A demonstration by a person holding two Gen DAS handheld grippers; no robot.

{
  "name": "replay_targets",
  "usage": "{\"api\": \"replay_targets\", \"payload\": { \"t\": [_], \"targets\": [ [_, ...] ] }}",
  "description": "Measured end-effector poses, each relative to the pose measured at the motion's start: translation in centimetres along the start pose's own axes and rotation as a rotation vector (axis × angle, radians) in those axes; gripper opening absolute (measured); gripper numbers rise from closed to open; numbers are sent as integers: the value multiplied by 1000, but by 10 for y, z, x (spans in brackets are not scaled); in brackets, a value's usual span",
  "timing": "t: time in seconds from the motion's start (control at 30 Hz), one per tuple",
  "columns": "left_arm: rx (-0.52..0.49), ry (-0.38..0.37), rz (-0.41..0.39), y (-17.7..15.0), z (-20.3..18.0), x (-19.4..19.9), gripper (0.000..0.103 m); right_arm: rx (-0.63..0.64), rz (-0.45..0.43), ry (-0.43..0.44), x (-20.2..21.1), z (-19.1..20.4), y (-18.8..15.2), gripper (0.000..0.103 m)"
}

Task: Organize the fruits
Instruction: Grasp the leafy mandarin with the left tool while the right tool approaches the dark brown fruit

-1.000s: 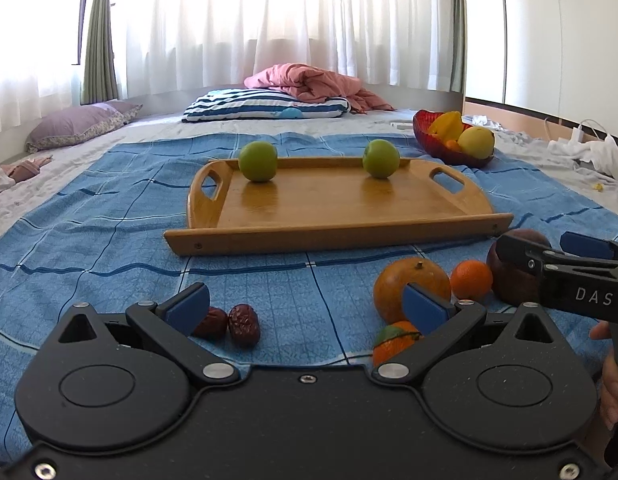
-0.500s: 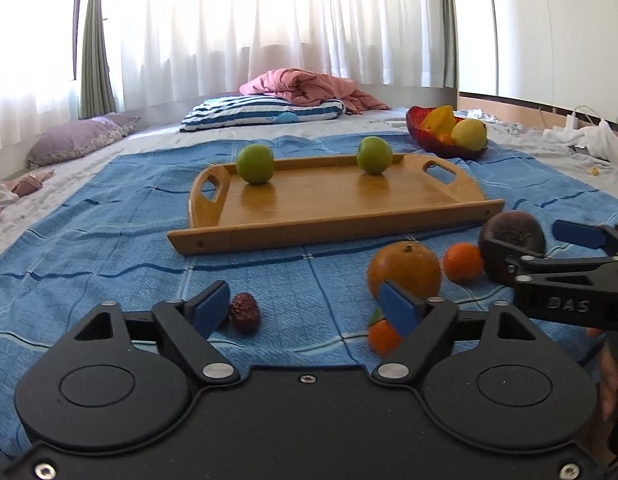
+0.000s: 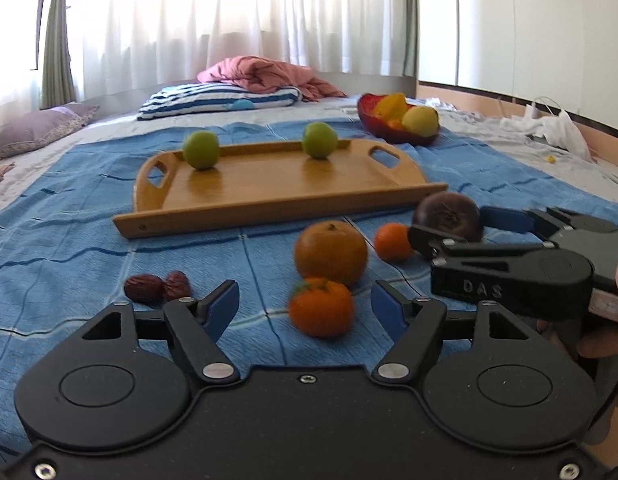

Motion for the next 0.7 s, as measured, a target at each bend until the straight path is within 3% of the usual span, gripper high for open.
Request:
{"api": "replay_targets", "payload": {
  "t": [0.37,0.5,0.7],
  "targets": [
    [-9,-21,25,-8,-10,-7,54,-2,26,-7,-2,-6,-6,80],
    [-7,-13,37,-9,-10,-11,42,18,29,-9,-3,-4,-8,80],
    [2,-6,48,-11,-9,-13,41,18,27,-12,-3,-4,-8,80]
  ]
}}
Point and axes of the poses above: each gripper's, at about its wrist camera, not at the fingertips, and x roughly against the way its jaws point, z to its left, y to its top, the point moved 9 cm from there along -x, roughly the way its jaws point, and after that the axes turned 5 degrees about -z, right-handed, at the moved point
